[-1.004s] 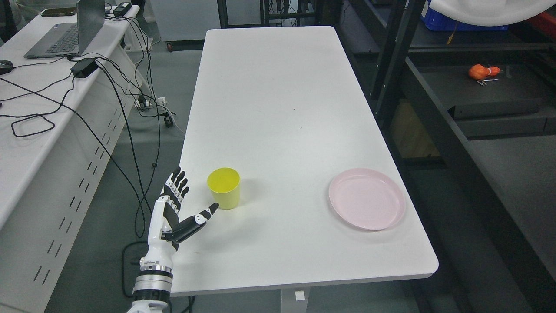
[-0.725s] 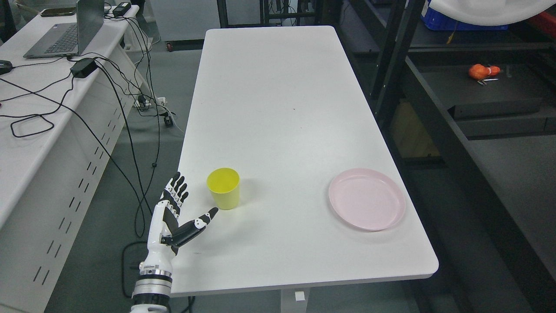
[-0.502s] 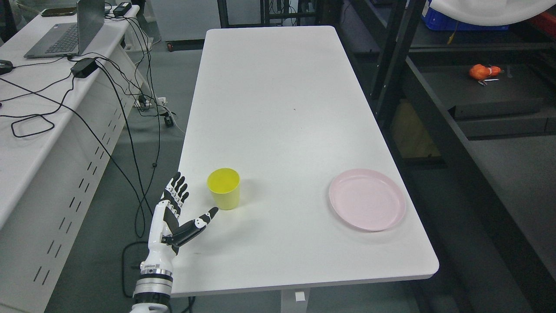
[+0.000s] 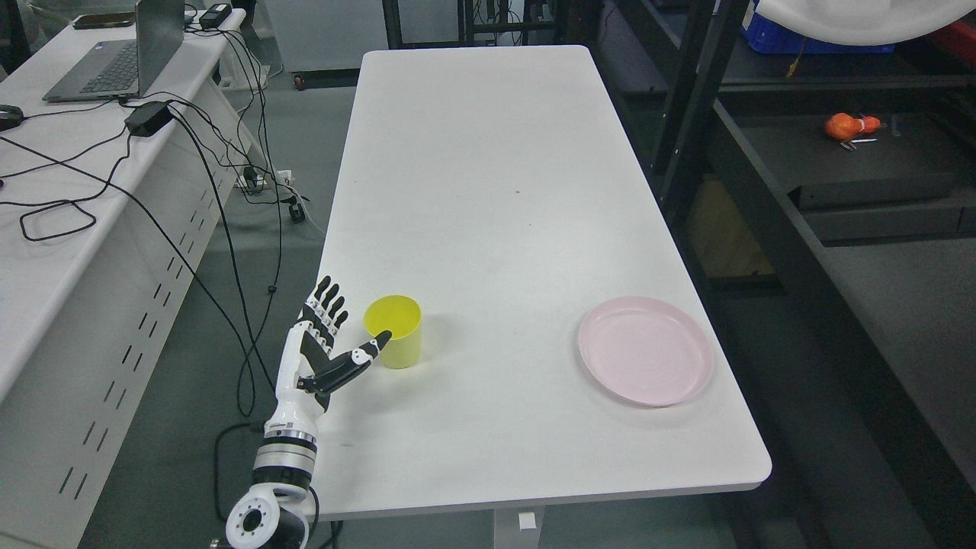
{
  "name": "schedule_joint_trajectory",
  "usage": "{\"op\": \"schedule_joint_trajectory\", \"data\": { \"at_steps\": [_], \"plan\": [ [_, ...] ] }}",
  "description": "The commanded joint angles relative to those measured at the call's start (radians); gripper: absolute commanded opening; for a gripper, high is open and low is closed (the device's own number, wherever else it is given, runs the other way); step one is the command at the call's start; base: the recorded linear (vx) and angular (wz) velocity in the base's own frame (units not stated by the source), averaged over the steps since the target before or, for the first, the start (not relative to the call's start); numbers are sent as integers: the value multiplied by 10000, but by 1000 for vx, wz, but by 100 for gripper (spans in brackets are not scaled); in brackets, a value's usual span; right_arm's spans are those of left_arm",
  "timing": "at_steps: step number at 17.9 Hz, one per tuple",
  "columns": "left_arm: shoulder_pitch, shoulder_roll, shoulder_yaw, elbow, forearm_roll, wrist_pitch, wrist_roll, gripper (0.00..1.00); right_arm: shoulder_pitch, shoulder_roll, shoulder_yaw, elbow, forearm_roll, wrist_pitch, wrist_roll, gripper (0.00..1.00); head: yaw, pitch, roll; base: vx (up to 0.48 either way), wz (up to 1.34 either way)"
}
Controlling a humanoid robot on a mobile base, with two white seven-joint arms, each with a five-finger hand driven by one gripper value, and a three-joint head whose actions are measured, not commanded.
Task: Place yellow IKEA cup on middle right shelf
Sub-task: 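Reach the left hand toward the yellow cup on the table, then close the left hand around the yellow cup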
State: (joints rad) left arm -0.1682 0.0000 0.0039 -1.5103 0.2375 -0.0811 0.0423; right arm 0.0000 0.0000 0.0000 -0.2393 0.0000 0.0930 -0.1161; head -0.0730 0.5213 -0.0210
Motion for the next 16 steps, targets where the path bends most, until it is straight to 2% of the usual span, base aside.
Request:
{"op": "schedule_joint_trajectory", "data": {
  "at_steps": [1, 13, 16],
  "plan": [
    [-588, 175, -849, 1572, 248, -2, -208, 99, 138, -175, 169, 0, -245, 5, -5, 99, 0, 0, 0, 0, 0],
    [-1385, 175, -1619, 2982, 279, 13, -269, 99, 138, -175, 169, 0, -245, 5, -5, 99, 0, 0, 0, 0, 0],
    [-1478, 175, -1604, 3168, 279, 13, -269, 94, 138, -175, 169, 0, -245, 5, -5, 99, 0, 0, 0, 0, 0]
  ]
}}
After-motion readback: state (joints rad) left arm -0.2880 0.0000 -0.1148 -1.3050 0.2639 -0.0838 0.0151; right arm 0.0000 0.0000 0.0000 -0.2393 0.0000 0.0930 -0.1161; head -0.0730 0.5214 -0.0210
